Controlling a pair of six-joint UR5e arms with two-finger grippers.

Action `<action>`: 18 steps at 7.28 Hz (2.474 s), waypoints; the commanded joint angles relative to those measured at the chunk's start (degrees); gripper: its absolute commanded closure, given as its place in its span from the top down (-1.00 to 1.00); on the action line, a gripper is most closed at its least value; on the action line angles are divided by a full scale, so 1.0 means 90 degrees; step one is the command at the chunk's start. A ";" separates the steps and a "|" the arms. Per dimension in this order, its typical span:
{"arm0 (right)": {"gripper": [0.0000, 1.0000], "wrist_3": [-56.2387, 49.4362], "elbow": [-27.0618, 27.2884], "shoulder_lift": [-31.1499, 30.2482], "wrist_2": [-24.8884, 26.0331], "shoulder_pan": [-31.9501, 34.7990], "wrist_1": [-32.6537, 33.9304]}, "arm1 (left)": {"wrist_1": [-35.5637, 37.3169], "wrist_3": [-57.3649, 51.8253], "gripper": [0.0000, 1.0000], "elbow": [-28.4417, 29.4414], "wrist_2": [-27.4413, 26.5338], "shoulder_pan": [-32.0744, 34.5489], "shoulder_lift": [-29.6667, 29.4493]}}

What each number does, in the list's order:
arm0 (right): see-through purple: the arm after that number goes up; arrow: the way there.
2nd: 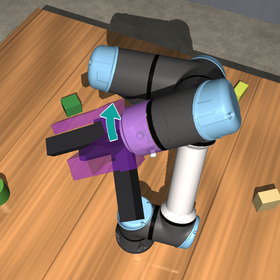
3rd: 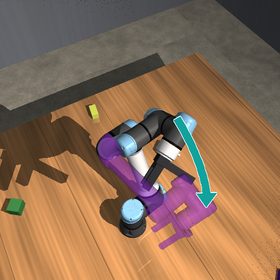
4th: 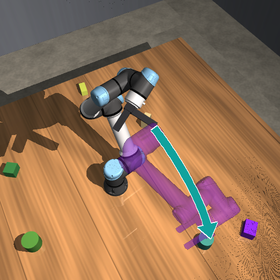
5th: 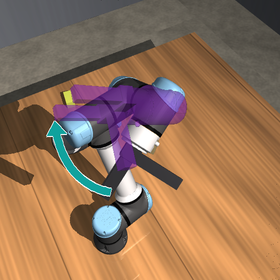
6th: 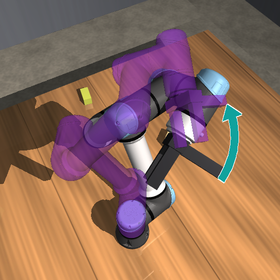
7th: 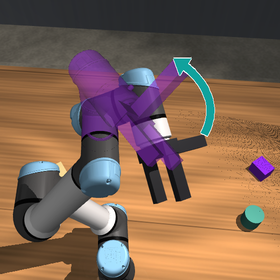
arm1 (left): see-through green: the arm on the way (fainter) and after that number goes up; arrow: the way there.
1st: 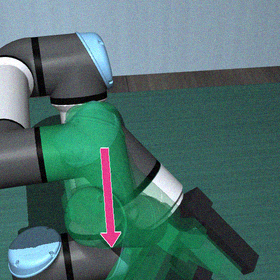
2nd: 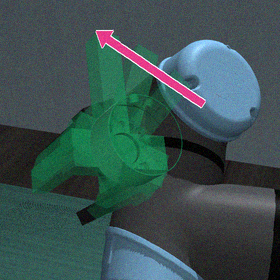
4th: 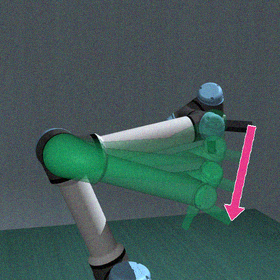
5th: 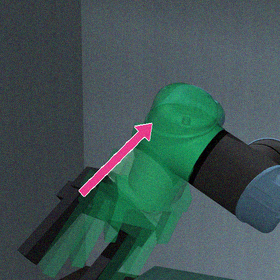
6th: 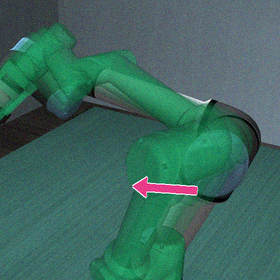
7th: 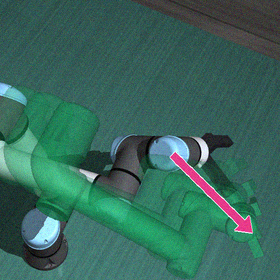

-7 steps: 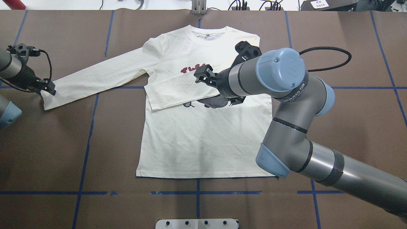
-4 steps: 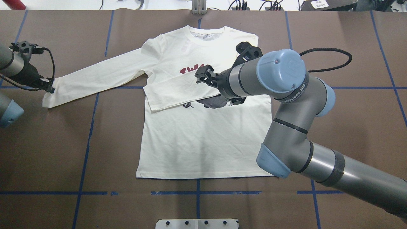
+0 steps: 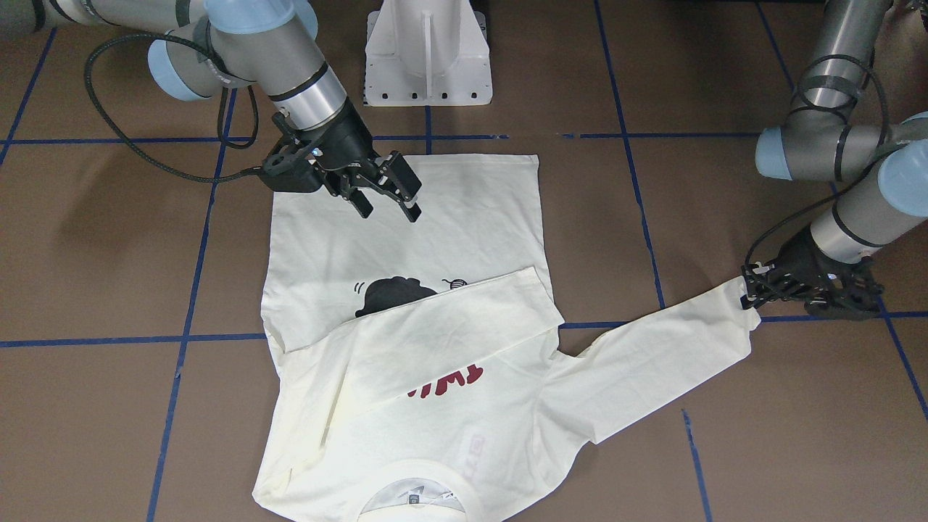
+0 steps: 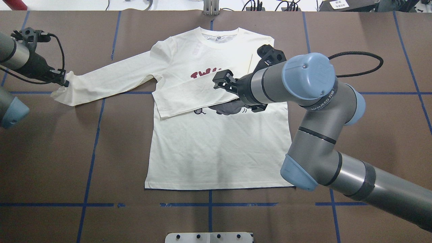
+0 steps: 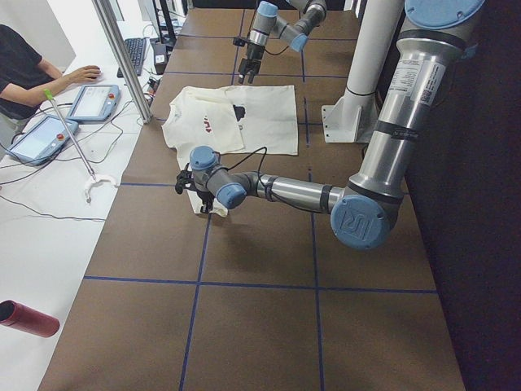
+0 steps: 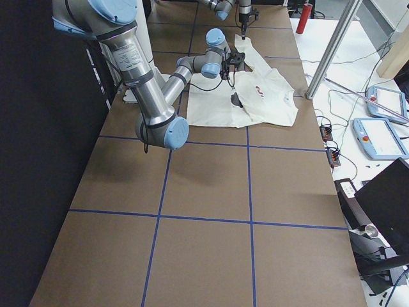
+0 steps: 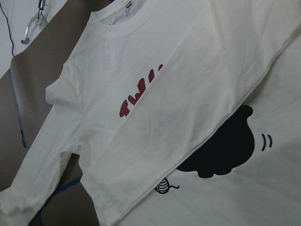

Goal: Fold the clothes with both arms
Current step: 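Grasp the other sleeve with the left gripper and fold it across the shirt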

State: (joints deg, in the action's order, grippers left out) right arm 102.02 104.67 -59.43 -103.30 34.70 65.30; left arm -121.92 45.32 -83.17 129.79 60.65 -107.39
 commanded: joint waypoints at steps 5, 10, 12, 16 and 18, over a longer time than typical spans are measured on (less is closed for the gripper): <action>1.00 -0.2843 0.1027 -0.2613 -0.2016 0.2206 -0.0010 | 0.0011 0.4658 -1.00 0.1147 -0.1839 -0.2566 -0.4133; 1.00 -0.3523 0.0919 -0.3054 -0.2096 0.2492 -0.0039 | -0.0552 0.5257 -1.00 0.3308 -0.3844 -0.3985 -0.5917; 1.00 -0.3533 0.0958 -0.3152 -0.2096 0.2482 -0.0078 | -0.0885 0.5538 -1.00 0.3866 -0.4077 -0.3975 -0.6191; 1.00 -0.3455 0.0978 -0.3152 -0.2086 0.2443 -0.0088 | -0.1317 0.6817 0.52 0.4320 -0.4294 -0.3975 -0.6359; 1.00 -0.3145 0.1094 -0.3172 -0.2076 0.1948 -0.0088 | -0.1220 0.6820 0.93 0.3543 -0.4226 -0.3936 -0.5981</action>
State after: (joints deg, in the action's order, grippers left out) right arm 71.70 113.81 -87.85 -122.06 54.78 64.51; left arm -133.34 106.21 -47.20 91.42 25.04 -163.42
